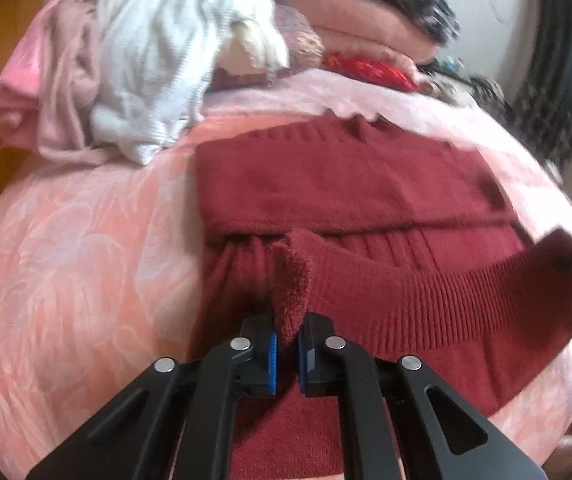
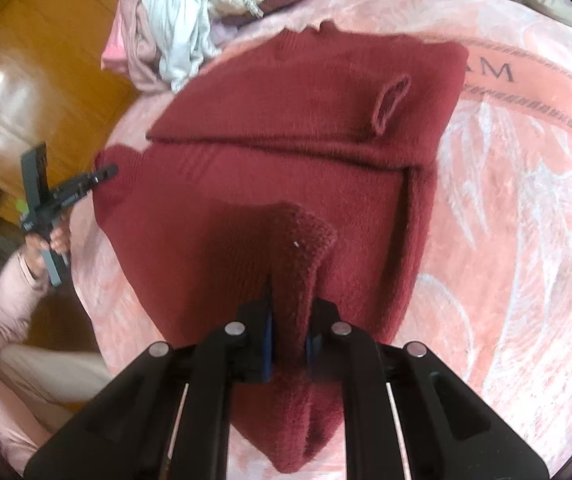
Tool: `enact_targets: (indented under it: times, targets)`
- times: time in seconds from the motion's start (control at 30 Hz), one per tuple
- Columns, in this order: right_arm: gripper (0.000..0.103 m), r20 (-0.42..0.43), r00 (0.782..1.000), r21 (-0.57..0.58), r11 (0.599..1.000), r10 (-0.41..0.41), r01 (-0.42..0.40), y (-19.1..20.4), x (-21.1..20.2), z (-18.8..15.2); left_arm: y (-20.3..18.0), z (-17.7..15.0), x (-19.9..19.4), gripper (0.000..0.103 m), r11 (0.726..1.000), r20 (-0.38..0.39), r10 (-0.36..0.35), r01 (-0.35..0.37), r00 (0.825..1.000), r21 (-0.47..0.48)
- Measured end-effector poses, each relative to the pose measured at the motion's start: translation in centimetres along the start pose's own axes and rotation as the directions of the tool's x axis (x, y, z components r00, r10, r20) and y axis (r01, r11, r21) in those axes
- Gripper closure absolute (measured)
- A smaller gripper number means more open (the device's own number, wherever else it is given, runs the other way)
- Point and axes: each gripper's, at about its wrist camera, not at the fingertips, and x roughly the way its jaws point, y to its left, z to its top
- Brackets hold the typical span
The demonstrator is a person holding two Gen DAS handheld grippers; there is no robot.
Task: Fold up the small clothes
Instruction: 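Grasp the folded hem edge with both tools and fold it toward the collar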
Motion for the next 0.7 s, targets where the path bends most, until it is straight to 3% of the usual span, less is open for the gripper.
enact_targets:
  times: [0.1, 0.23, 0.37, 0.6, 0.7]
  targets:
    - [0.094, 0.064, 0.998, 0.008, 1.000, -0.018, 0.018, 0.5, -1.5, 1.5, 1.5, 1.5, -0.5, 0.096, 0.995, 0.022, 0.010, -0.007, 1.000, -0.101]
    - [0.094, 0.155, 0.987, 0.054, 0.998, -0.041, 0.033, 0.2, -3.7, 4.9, 2.0, 4.7, -0.7, 0.096, 0.992, 0.076, 0.040, -0.030, 0.996, -0.120]
    - [0.094, 0.180, 0.977, 0.072, 0.992, -0.111, 0.099, 0.2, -4.0, 9.3, 2.4, 9.1, 0.7, 0.096, 0.987, 0.102, 0.064, -0.048, 0.993, -0.153]
    - [0.094, 0.211, 0.946, 0.173, 0.962, -0.244, 0.210, -3.4, -1.2, 17.5, 2.7, 16.4, 6.2, 0.095, 0.977, 0.142, 0.148, -0.123, 0.979, -0.173]
    - [0.094, 0.174, 0.939, 0.233, 0.939, -0.296, 0.253, -6.0, 1.7, 19.5, 2.9, 17.5, 9.5, 0.094, 0.972, 0.122, 0.181, -0.158, 0.976, -0.175]
